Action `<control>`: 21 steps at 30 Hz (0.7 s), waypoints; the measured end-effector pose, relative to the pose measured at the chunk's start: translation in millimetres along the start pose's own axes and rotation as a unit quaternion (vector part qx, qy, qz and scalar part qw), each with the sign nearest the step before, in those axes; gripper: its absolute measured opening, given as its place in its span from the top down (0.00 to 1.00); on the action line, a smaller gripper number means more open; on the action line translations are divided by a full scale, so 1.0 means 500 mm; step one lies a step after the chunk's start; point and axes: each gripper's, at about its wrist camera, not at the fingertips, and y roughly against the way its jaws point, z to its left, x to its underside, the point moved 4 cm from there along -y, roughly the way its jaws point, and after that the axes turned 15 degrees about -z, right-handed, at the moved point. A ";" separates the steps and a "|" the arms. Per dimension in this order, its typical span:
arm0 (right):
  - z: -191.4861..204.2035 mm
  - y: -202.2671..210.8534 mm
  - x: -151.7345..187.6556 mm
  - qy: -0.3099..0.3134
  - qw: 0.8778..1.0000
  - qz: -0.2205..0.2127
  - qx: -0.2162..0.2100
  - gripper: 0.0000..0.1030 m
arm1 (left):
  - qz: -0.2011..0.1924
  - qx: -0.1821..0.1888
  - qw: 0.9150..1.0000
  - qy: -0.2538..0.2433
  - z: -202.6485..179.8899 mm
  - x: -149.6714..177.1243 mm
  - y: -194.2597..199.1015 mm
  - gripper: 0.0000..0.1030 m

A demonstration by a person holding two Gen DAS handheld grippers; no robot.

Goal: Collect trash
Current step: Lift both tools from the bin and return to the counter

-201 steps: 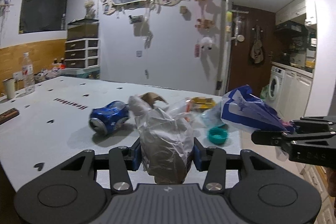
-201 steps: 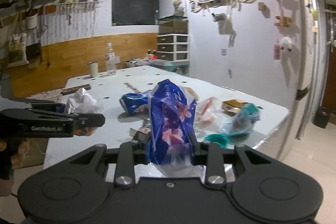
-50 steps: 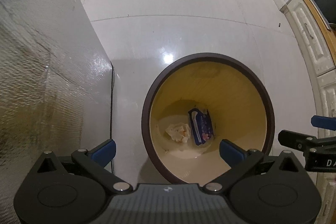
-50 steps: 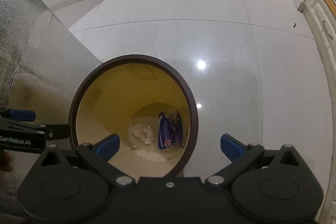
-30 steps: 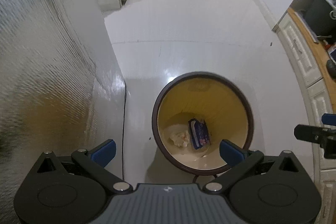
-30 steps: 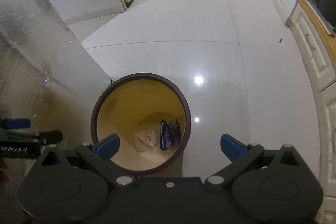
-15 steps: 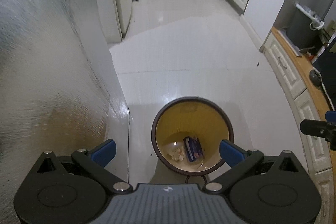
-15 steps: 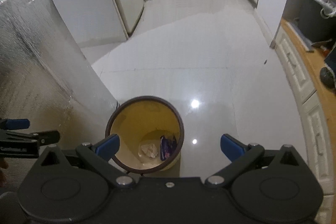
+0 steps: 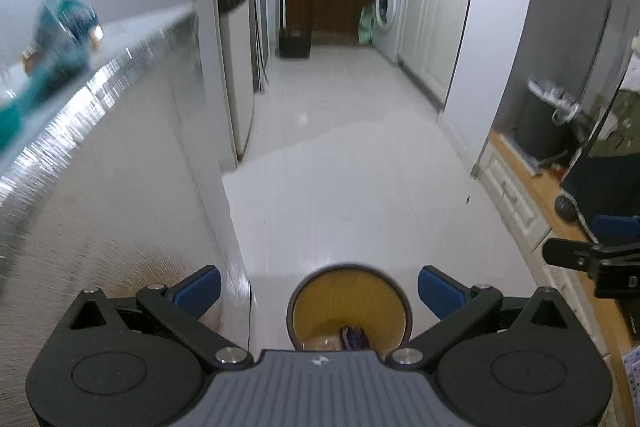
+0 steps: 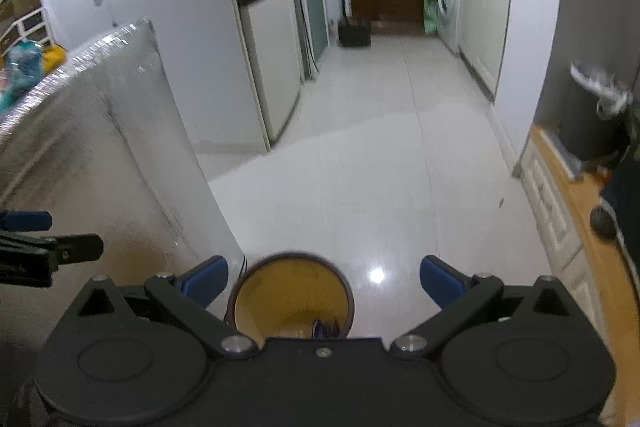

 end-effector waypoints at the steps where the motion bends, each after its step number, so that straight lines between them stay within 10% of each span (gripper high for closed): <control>1: 0.004 0.012 -0.009 0.003 1.000 -0.010 -0.003 0.00 | -0.012 0.001 1.000 0.000 -0.002 -0.011 0.021 0.00; 21: 0.226 0.146 -0.182 0.051 0.975 -0.172 -0.130 0.00 | -0.174 -0.097 0.980 -0.019 0.135 -0.153 0.328 0.00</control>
